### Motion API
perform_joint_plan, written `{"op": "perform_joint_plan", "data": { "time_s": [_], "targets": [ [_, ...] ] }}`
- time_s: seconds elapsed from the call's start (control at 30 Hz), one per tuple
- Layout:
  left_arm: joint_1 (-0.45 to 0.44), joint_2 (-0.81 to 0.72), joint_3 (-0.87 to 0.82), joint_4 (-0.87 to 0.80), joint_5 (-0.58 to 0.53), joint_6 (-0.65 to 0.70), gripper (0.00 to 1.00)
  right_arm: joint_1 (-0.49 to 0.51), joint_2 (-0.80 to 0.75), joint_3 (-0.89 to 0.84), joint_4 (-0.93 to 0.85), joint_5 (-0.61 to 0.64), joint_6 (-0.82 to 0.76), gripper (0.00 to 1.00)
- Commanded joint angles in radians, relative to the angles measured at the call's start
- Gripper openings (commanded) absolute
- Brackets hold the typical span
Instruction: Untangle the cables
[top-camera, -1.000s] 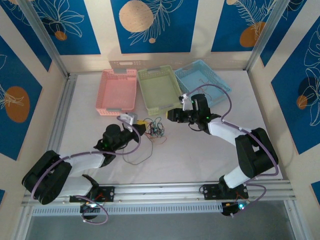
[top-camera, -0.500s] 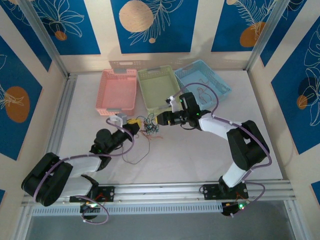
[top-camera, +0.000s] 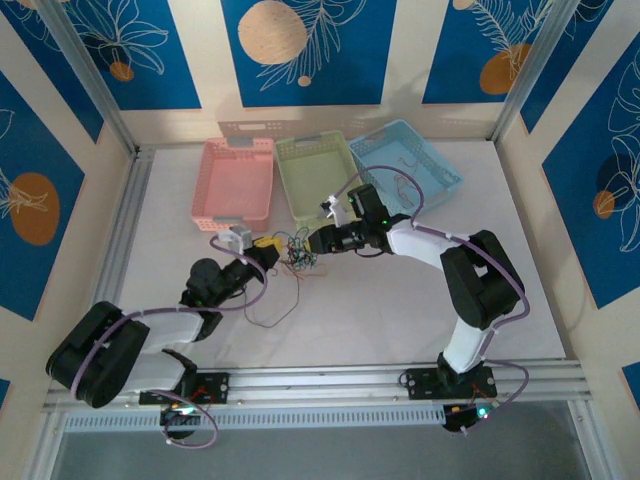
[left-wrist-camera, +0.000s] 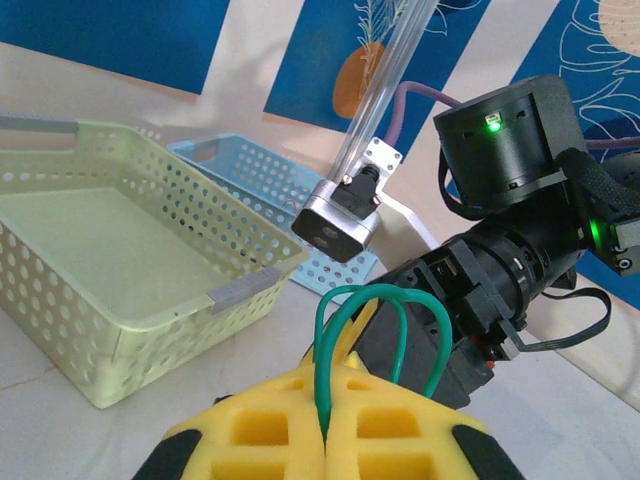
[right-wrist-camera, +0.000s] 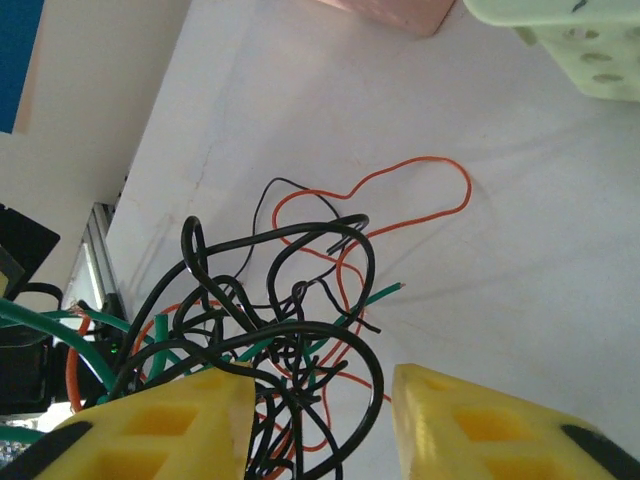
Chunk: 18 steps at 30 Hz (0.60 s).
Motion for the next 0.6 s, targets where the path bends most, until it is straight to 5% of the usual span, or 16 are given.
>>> {"op": "perform_joint_plan", "data": {
  "time_s": [0.0,0.17,0.3,0.57],
  "targets": [
    [0.014,0.004,-0.001,0.070,0.023,-0.016,0.00,0.009,0.011,0.029,-0.027,-0.037,-0.019,0.31],
    [0.016,0.001,-0.005,0.064,0.012,-0.017,0.00,0.006,-0.024,0.004,-0.012,0.034,-0.018,0.01],
    [0.018,-0.021,-0.011,0.017,-0.057,-0.012,0.00,-0.032,-0.117,-0.084,0.057,0.202,0.031,0.00],
    [0.031,-0.214,-0.065,-0.243,-0.416,-0.013,0.00,-0.236,-0.288,-0.254,0.030,0.607,0.277,0.00]
  ]
}}
